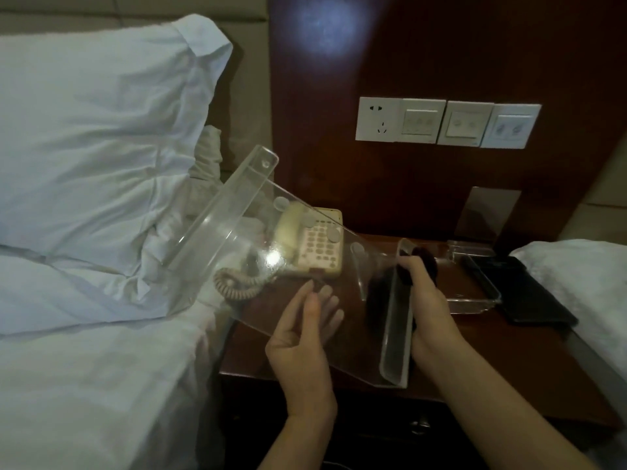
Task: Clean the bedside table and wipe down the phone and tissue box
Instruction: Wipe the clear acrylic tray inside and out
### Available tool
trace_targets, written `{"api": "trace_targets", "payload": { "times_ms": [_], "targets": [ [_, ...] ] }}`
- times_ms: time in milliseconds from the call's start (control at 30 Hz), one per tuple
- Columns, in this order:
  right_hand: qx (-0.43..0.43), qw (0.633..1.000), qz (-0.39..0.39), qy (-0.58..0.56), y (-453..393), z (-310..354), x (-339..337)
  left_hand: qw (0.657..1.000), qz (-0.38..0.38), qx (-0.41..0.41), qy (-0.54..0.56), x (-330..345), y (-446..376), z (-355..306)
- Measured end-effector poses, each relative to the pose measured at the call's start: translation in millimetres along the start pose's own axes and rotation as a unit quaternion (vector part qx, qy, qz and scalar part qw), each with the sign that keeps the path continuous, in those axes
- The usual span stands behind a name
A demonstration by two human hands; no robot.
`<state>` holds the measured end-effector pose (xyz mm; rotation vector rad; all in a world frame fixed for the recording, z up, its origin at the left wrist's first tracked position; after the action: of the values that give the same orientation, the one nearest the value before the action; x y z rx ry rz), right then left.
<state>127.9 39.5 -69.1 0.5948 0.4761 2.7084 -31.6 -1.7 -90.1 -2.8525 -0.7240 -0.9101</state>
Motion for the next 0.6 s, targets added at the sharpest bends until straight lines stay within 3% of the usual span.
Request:
{"api": "trace_targets", "payload": {
  "times_ms": [133,267,400,600],
  "targets": [
    [-0.029,0.999,0.022,0.018,-4,15,-11,0.99,0.12,-0.069,-0.035,19,7,16],
    [-0.017,0.998,0.033,0.059,14,2,-17,0.995,0.081,-0.062,-0.008,22,11,25],
    [0.029,0.998,0.063,0.01,39,-35,-30,0.996,0.075,-0.047,-0.018,16,4,24],
    [-0.037,0.998,0.02,0.044,11,32,-30,0.986,0.137,-0.083,-0.048,24,17,33]
  ]
}}
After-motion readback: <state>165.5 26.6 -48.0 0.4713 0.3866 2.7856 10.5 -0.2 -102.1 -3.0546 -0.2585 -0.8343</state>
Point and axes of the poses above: each hand's wrist, its own y-axis away from the middle knuckle, its own x-axis out of the palm, z = x × y, the point moved 6 cm from there along -y, towards the middle knuckle, and after that the axes turned 7 degrees about -y, right-handed, at the moved point
